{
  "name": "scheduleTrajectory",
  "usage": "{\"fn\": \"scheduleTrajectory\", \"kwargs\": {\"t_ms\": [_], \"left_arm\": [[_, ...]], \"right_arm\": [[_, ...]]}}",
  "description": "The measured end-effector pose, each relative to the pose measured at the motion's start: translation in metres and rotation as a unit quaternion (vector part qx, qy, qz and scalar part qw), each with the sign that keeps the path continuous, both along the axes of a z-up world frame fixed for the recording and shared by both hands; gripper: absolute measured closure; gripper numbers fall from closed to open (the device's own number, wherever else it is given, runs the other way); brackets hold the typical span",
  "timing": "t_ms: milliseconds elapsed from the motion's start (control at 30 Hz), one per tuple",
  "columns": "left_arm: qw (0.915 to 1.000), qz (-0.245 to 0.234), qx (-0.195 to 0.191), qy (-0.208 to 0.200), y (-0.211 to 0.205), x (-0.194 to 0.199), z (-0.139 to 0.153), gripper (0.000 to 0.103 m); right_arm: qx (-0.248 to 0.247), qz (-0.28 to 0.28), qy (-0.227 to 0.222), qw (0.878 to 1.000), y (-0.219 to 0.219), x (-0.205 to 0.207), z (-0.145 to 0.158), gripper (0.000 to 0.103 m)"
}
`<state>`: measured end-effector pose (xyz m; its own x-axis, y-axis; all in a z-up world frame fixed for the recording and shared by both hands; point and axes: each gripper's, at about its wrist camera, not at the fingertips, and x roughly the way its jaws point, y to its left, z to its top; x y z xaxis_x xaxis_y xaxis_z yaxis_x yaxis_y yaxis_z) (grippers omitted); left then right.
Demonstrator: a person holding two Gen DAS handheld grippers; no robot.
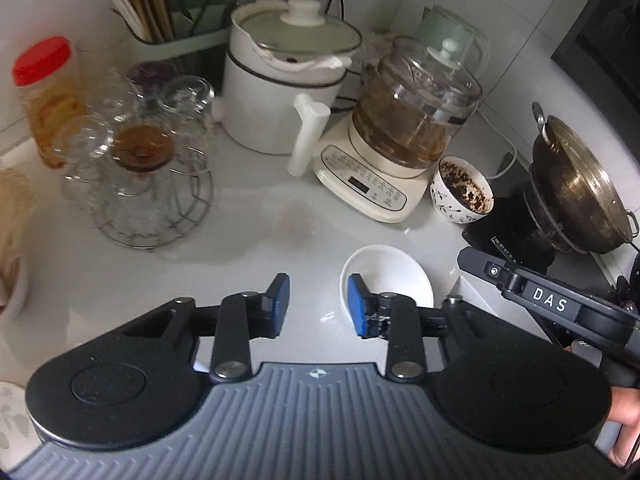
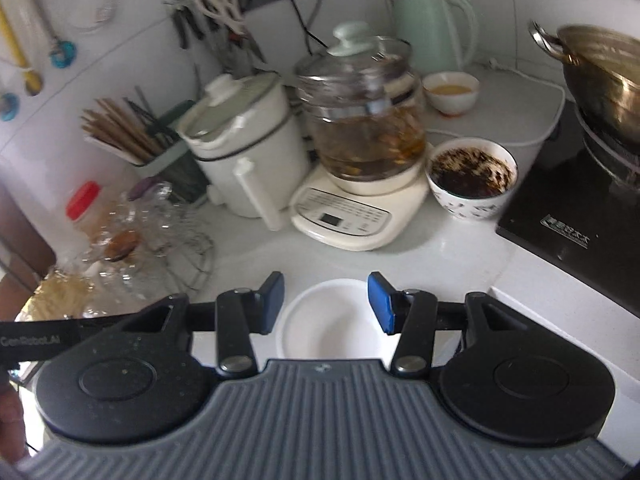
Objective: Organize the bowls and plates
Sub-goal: 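Move the left tool to the white ceramic bowl, then close the left gripper on the ceramic bowl's rim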
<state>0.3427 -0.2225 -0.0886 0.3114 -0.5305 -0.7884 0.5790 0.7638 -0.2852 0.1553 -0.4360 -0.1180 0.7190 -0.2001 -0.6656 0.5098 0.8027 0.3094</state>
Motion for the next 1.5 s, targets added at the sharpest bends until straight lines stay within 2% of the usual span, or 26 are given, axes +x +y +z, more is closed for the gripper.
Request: {"fn": "scheduleTrajectory", "kwargs": {"t_ms": [267, 467, 633, 767, 967, 1033, 1100, 1200, 1300, 1333, 1433, 1500], "left_arm": [[0.9993, -0.001, 0.027, 0.026, -0.038, 0.016, -0.031, 0.059], [0.9968, 0.001, 0.049, 0.062, -0.061, 0.029, -0.067, 0.059], [0.9933, 0.005, 0.061, 0.098, -0.074, 0.039, -0.095, 0.059], [0.9918, 0.005, 0.068, 0.108, -0.080, 0.043, -0.107, 0.059], [0.9889, 0.009, 0.061, 0.135, -0.083, 0.047, -0.121, 0.061], [0.9875, 0.009, 0.062, 0.145, -0.084, 0.048, -0.125, 0.068], [0.9871, 0.007, 0.061, 0.148, -0.086, 0.048, -0.127, 0.072], [0.9872, 0.005, 0.061, 0.147, -0.090, 0.048, -0.128, 0.081], [0.9877, 0.004, 0.053, 0.147, -0.090, 0.048, -0.129, 0.091], [0.9879, 0.002, 0.050, 0.147, -0.091, 0.048, -0.129, 0.094], [0.9883, -0.003, 0.050, 0.144, -0.092, 0.047, -0.128, 0.097], [0.9882, -0.004, 0.048, 0.145, -0.092, 0.047, -0.128, 0.097]], "right_arm": [[0.053, -0.001, 0.030, 0.998, -0.042, 0.010, -0.034, 0.053], [0.089, 0.005, 0.062, 0.994, -0.065, 0.023, -0.061, 0.053], [0.120, 0.015, 0.087, 0.989, -0.077, 0.031, -0.085, 0.053], [0.141, 0.016, 0.103, 0.984, -0.080, 0.038, -0.102, 0.054], [0.167, 0.024, 0.106, 0.980, -0.080, 0.046, -0.110, 0.055], [0.166, 0.032, 0.108, 0.980, -0.079, 0.050, -0.110, 0.062], [0.164, 0.036, 0.113, 0.979, -0.077, 0.053, -0.113, 0.066], [0.165, 0.040, 0.120, 0.978, -0.075, 0.055, -0.118, 0.079], [0.160, 0.043, 0.120, 0.979, -0.074, 0.056, -0.118, 0.083], [0.164, 0.046, 0.118, 0.978, -0.073, 0.056, -0.119, 0.087], [0.165, 0.051, 0.119, 0.978, -0.071, 0.055, -0.120, 0.093], [0.163, 0.051, 0.119, 0.978, -0.070, 0.057, -0.119, 0.093]]}}
